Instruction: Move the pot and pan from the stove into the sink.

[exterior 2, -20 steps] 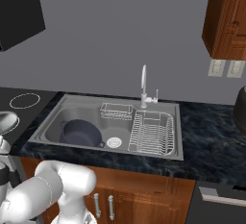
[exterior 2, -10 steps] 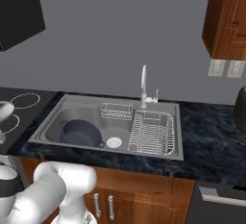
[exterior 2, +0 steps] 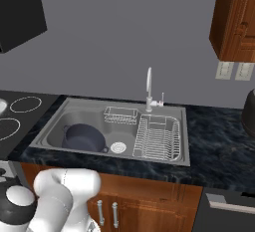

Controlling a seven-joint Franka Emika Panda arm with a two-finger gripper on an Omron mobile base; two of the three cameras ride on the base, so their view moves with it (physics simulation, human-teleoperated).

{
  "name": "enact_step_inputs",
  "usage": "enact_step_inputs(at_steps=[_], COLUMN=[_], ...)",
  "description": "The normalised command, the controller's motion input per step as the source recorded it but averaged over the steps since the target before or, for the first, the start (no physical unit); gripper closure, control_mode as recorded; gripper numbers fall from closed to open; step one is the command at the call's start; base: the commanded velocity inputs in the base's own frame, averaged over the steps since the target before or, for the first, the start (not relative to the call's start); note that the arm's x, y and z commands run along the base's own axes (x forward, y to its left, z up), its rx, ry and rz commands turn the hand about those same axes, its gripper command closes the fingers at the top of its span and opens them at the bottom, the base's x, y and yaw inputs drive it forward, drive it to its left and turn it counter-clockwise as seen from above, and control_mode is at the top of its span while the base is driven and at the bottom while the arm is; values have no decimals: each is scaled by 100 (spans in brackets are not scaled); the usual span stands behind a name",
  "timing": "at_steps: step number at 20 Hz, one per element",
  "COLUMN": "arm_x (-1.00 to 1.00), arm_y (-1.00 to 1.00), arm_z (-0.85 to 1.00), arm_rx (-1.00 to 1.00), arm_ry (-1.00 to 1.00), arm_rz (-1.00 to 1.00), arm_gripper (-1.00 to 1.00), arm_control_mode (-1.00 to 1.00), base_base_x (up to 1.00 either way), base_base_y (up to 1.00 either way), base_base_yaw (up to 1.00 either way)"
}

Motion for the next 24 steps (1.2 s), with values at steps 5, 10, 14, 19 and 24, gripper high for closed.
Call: enact_step_inputs(at_steps=[5,10,14,19,24], arm_x=[-64,-38,-12,-1,0], arm_y=[-34,-51,-67,-79,-83], arm_z=[53,49,45,37,30], arm_rx=[0,0,0,0,0], arm_ry=[0,2,8,14,17], arm_rz=[-5,-10,-13,-15,-15], arm_gripper=[100,100,100,100,100], arm_control_mode=[-100,-100,-100,-100,-100], base_base_x=[0,0,0,0,0], base_base_y=[0,0,0,0,0], base_base_yaw=[0,0,0,0,0])
